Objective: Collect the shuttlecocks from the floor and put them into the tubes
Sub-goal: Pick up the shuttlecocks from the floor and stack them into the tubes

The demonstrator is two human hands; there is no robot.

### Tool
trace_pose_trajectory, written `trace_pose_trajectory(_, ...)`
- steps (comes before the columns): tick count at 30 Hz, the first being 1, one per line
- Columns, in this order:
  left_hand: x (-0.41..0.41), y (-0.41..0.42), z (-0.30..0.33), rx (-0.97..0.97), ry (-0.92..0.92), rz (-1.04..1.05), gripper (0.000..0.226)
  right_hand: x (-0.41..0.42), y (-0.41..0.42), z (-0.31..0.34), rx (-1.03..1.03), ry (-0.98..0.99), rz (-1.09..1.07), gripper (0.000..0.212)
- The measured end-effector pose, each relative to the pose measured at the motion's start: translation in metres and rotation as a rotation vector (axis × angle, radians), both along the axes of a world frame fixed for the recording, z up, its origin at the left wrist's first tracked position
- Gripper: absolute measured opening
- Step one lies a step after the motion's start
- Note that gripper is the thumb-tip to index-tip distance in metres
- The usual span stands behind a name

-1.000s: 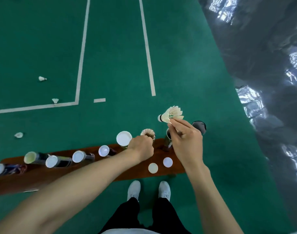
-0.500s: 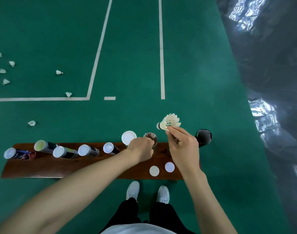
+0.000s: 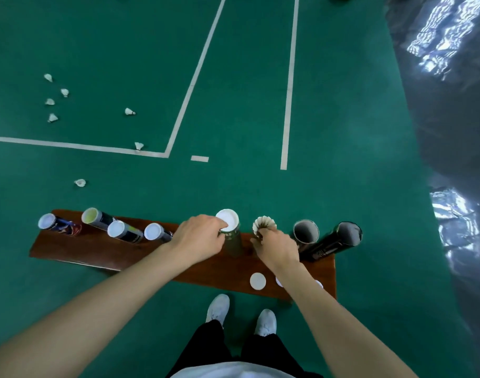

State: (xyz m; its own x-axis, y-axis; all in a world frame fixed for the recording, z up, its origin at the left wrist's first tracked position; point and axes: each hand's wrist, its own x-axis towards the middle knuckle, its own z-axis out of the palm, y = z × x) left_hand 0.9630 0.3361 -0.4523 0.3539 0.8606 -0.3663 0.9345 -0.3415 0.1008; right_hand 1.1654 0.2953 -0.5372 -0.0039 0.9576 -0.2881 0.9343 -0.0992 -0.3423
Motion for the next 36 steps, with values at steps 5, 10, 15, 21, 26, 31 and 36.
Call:
trace_pose_trajectory(5,0.003,-0.009,0.009,0.0,-0.029,0.015,0.034,-0.009,0.015,-0.016,-0.025,-0.047,-0.018,0.029)
trace_pose_trajectory(10,0.009,-0.008,0.031,0.016,-0.047,0.029,0.038,-0.016,0.014,-0.016,-0.08,-0.066,0.014,0.033)
trace_pose_trajectory(15,-0.01,0.004,0.063,0.073,-0.111,0.052,0.036,-0.006,0.004,0.009,0.213,-0.064,0.011,0.035)
trace_pose_trajectory(21,-0.074,0.012,0.11,0.169,-0.152,0.083,0.041,-0.045,0.019,0.101,0.632,0.192,0.041,0.028)
trace_pose_trajectory(26,-0.177,0.002,0.155,0.313,-0.14,0.167,0.037,-0.144,0.035,0.193,0.81,0.444,0.134,0.021)
trace_pose_trajectory(31,-0.316,-0.038,0.198,0.429,-0.121,0.328,0.03,-0.289,0.037,0.246,0.883,0.697,0.261,0.024)
trace_pose_trajectory(36,-0.458,-0.1,0.233,0.475,0.005,0.471,0.033,-0.442,0.021,0.269,0.661,1.014,0.347,0.027)
